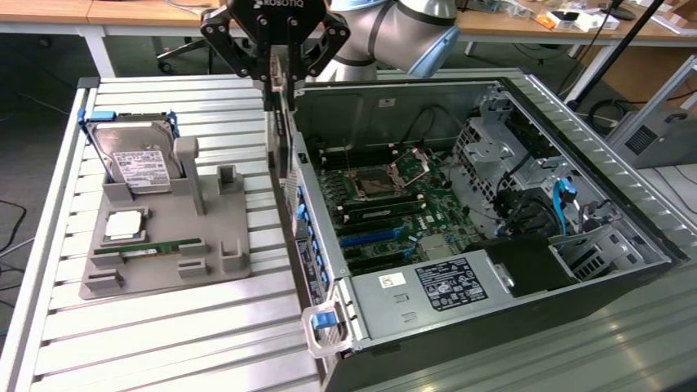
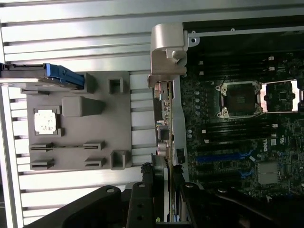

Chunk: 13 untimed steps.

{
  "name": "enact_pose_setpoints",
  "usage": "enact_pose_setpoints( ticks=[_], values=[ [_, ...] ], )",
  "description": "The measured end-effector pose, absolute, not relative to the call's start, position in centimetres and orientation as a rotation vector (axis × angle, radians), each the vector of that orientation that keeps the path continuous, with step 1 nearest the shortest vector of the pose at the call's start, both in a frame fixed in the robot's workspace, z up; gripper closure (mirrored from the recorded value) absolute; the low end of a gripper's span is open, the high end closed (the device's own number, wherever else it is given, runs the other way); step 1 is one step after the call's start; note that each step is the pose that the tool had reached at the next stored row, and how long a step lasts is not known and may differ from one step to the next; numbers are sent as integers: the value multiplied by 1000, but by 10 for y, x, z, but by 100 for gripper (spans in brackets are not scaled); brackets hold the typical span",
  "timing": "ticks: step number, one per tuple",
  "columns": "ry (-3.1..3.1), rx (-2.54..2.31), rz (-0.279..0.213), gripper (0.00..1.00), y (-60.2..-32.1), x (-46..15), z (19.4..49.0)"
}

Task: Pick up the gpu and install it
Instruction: 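Pick up the gpu and move the gpu toward the slot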

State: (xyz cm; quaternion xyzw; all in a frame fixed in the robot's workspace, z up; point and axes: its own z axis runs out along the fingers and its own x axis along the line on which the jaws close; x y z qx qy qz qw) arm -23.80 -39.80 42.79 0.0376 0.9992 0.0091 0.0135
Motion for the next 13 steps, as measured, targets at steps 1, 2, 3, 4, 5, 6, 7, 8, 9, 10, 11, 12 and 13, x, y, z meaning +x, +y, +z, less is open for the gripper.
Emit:
enact_pose_setpoints(
  ticks=[1,2,3,4,5,6,7,8,9,10,11,12,13],
  values=[
    [3112,117,28,73,-398,-238,428],
    [3112,117,27,73,-398,-237,428],
    [3112,117,27,73,-398,-236,428],
    [3112,117,27,73,-398,-236,428],
    [3112,117,27,73,-398,-235,428],
    [3112,117,27,73,-398,-235,428],
    [3112,117,27,73,-398,-235,428],
    [3112,117,27,73,-398,-234,428],
    [3112,117,27,73,-398,-233,428],
    [3112,117,27,73,-398,-233,428],
    [3112,117,27,73,-398,-232,428],
    [3112,117,27,73,-398,-232,428],
    [3112,117,27,73,-398,-231,428]
  ],
)
